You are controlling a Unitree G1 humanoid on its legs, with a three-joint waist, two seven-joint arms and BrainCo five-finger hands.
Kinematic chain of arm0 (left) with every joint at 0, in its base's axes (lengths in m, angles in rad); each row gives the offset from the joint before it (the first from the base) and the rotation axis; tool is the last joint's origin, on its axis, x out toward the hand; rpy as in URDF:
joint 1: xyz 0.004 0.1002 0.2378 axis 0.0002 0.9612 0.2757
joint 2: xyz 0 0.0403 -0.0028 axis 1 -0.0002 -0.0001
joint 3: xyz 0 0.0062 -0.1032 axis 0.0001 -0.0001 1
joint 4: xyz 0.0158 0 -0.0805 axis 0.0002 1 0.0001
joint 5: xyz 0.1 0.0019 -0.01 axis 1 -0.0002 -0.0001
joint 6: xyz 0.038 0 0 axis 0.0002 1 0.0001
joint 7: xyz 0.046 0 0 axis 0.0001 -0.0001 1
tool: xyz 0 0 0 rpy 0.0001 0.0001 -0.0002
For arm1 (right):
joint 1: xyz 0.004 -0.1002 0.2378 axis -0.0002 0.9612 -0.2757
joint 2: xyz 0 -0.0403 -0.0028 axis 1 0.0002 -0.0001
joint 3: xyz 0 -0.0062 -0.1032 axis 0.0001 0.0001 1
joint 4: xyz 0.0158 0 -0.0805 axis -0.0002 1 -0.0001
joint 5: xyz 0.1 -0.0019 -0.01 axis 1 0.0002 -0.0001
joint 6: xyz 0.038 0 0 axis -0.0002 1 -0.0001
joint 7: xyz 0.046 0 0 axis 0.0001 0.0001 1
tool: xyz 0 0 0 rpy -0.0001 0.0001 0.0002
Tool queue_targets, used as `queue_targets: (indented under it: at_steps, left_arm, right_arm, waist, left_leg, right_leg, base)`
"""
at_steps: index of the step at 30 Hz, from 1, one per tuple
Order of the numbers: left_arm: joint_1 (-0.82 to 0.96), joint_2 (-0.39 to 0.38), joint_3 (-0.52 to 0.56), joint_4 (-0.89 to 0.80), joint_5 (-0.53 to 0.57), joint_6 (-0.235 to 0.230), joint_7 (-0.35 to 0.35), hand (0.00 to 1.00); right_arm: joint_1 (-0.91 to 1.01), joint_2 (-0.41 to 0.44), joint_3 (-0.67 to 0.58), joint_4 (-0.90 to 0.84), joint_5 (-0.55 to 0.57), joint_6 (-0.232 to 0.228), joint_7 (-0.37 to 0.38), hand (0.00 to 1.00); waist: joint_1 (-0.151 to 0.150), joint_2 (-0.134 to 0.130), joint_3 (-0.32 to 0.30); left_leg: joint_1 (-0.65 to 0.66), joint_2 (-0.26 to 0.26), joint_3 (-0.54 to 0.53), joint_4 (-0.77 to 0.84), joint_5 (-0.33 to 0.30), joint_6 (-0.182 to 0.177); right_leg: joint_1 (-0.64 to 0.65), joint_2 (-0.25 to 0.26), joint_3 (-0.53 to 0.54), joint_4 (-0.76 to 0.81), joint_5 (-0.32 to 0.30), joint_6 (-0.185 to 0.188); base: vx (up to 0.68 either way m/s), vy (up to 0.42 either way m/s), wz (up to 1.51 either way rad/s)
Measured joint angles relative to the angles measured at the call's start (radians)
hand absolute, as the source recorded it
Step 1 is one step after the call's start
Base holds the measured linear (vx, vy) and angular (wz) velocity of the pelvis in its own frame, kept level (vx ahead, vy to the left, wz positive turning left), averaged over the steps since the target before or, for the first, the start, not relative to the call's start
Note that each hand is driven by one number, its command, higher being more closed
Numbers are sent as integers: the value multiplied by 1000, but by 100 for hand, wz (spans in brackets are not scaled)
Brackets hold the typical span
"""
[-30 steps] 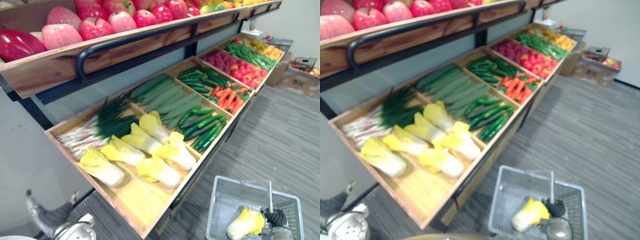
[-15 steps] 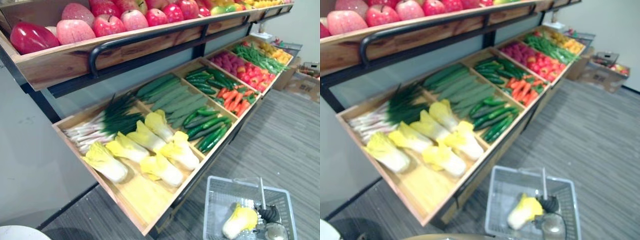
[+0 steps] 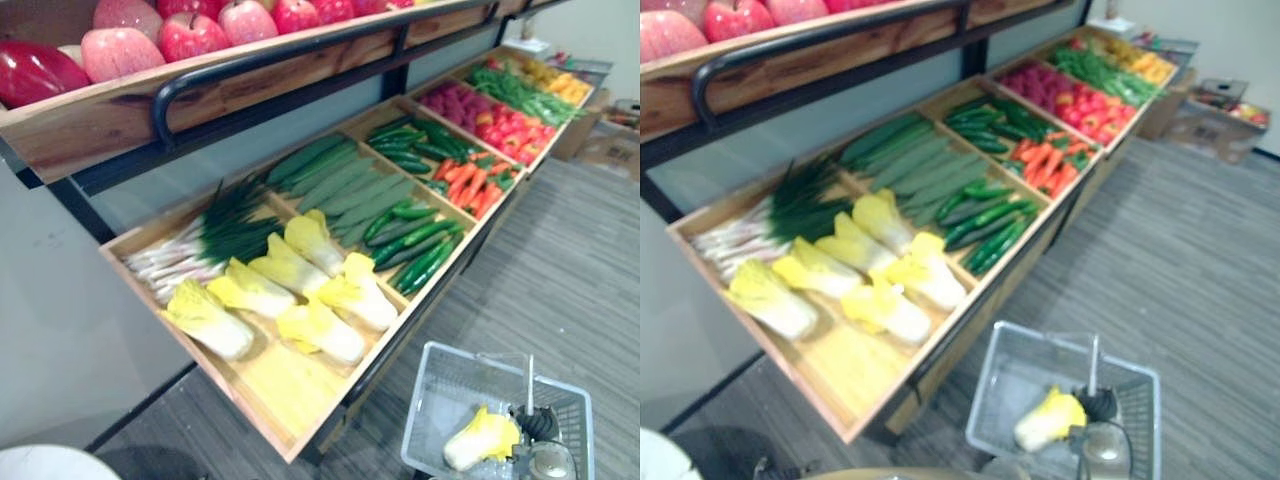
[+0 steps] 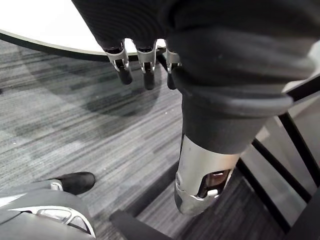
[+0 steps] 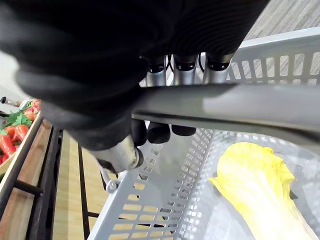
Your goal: Pick vegetable in the basket
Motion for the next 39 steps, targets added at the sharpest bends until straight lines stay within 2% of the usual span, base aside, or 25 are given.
queue_targets:
  at_steps: [3,5,7,11,14,17,20,21,22,23,24,25,26,27,29,30,31,32,33,34,35,36,37,38,39]
  left_arm:
    - [-6,-5,-14,-2,-38,0,3,0]
    - [-5,-12,-23,-5,-39,-8,3,0]
    - [5,-13,-23,-5,-39,-19,5,0]
    - [15,-17,-23,1,-38,-23,5,0]
    - [9,-26,-50,0,-35,-24,3,0]
    - [-9,-20,-83,-1,-29,-31,-5,0]
    - [13,10,-84,1,-23,-31,-21,0]
    - [25,25,-82,2,-18,-29,-32,0]
    - [30,32,-81,2,-15,-28,-39,0]
    - [32,36,-72,2,6,-28,-42,0]
    - [32,37,-49,2,21,-27,-45,0]
    - [27,38,-44,1,23,-26,-46,0]
    - [26,47,-37,-4,31,-27,-46,0]
    - [26,54,-29,-3,52,-24,-46,0]
    - [32,60,-20,-3,56,-20,-47,0]
    - [25,67,-8,1,57,-17,-46,0]
    - [17,61,-7,3,57,-16,-48,0]
    - [10,54,-5,4,57,-16,-48,0]
    - [-11,40,0,14,57,-21,-48,0]
    - [-20,37,-10,15,56,-23,-47,0]
    - [-28,42,-24,21,56,-22,-46,0]
    - [-28,43,-24,20,56,-22,-46,0]
    - [-33,50,-25,22,53,-21,-44,0]
    - [-38,50,-14,46,44,-8,-36,0]
    - [-38,47,-13,52,41,-5,-34,0]
  right_arm:
    - [-39,-20,0,1,0,3,-1,100]
    - [-63,-43,0,9,0,5,-2,100]
    - [-88,-48,0,28,0,9,-4,100]
    - [-83,-47,-4,30,0,18,-4,100]
    - [-79,-46,-23,23,0,18,-9,100]
    - [-60,-34,-56,-28,0,21,-21,100]
    - [-39,-4,-49,-67,-5,25,-22,100]
    - [-35,7,-39,-79,-35,25,-22,100]
    - [-30,11,-29,-96,-42,25,-22,100]
    - [-30,12,-15,-109,-48,25,-22,100]
    - [-43,13,1,-128,-68,24,-21,100]
    - [-41,14,1,-137,-73,24,-21,100]
    - [-37,12,-13,-141,-74,25,-20,100]
    - [-26,12,-35,-145,-76,24,-20,100]
    - [-9,10,-46,-149,-76,24,-21,100]
    - [-2,8,-41,-151,-77,24,-21,100]
    - [-2,6,-38,-150,-77,25,-20,100]
    - [-17,12,-26,-150,-78,25,-19,100]
    - [-29,14,-19,-147,-77,28,-19,100]
    - [-27,10,-21,-144,-77,30,-19,100]
    - [-28,9,-17,-135,-77,38,-19,100]
    - [-28,9,-13,-135,-77,39,-19,100]
    - [-27,10,3,-134,-77,43,-19,100]
    - [-27,6,9,-134,-78,49,-18,100]
    - [-27,6,10,-134,-78,51,-18,100]
  waist:
    - [19,21,31]
    - [27,39,35]
    - [30,47,34]
    - [39,44,33]
    - [22,47,31]
    - [-1,34,38]
    - [1,-13,47]
    - [3,-34,51]
    - [3,-44,57]
    - [5,-51,61]
    - [16,-27,67]
    - [10,-30,78]
    - [-5,-27,81]
    - [-8,-25,81]
    - [-4,-36,77]
    - [-7,-61,71]
    - [-3,-58,69]
    - [1,-36,59]
    - [14,-3,67]
    - [7,1,69]
    - [1,-3,67]
    - [2,-6,66]
    - [1,-17,65]
    - [1,-3,63]
    - [1,5,64]
  left_leg:
    - [-39,19,-7,67,-25,-5]
    - [-51,13,-4,72,-35,-1]
    - [-61,7,-5,84,-58,1]
    - [-15,-38,-11,43,-64,1]
    - [10,-80,-18,-17,-32,30]
    - [8,-104,-14,-41,-19,40]
    - [54,-107,64,-40,-41,41]
    - [80,-106,114,-35,-58,44]
    - [91,-98,150,-20,-75,52]
    - [98,-90,196,-6,-86,70]
    - [107,-55,276,2,-89,85]
    - [111,-43,301,9,-87,82]
    - [113,-19,316,17,-82,73]
    - [123,3,330,23,-79,68]
    - [146,7,356,27,-75,60]
    - [151,-21,358,31,-74,58]
    - [143,-19,361,31,-74,58]
    - [124,9,402,25,-72,61]
    - [112,45,449,30,-60,51]
    - [112,46,455,27,-47,39]
    - [115,56,474,38,-37,27]
    - [115,61,480,43,-36,25]
    - [110,83,488,78,-32,17]
    - [108,114,483,92,-23,5]
    - [108,132,482,98,-20,4]
  right_leg:
    - [-13,10,-2,1,-14,-10]
    - [-33,1,4,16,-14,-9]
    - [-43,-4,24,23,-15,-7]
    - [-39,-24,66,24,-8,3]
    - [-68,-51,84,61,4,10]
    - [-108,-76,95,103,6,7]
    - [-131,-68,164,137,8,5]
    - [-141,-58,168,140,30,-12]
    - [-149,-43,152,131,71,-33]
    - [-164,-24,130,113,136,-64]
    - [-179,2,99,70,216,-84]
    - [-189,1,57,134,165,-117]
    - [-217,-14,-4,333,-2,-154]
    - [-220,-24,-17,479,-107,-159]
    - [-184,-40,-22,520,-170,-141]
    - [-177,-26,-31,480,-178,-141]
    - [-175,-2,-20,440,-172,-137]
    - [-165,63,38,297,-115,-95]
    - [-165,62,60,336,-177,-140]
    - [-176,29,44,423,-236,-128]
    - [-166,-39,29,495,-288,-78]
    - [-164,-45,30,493,-293,-71]
    - [-162,-38,51,472,-312,-26]
    - [-143,21,59,423,-316,-31]
    - [-137,42,60,406,-308,-42]
  base:
    - [-68,-59,0]
    - [-53,11,-5]
    - [-38,44,-17]
    - [22,52,-22]
    - [74,66,-10]
    - [72,54,-6]
    - [4,52,-71]
    - [-64,20,-118]
    - [-105,13,-131]
    - [-166,-24,-152]
    - [-179,-30,-129]
    - [-146,-41,-99]
    - [-66,-33,-46]
    - [-37,-32,-39]
    - [17,-64,-49]
    - [30,-103,-65]
    - [-23,-112,-91]
    - [-72,-119,-102]
    - [-82,-115,-88]
    - [-20,-138,-69]
    - [6,-83,-38]
    - [34,-167,-51]
    - [48,-269,-51]
    - [59,-346,-55]
    - [35,-381,-63]
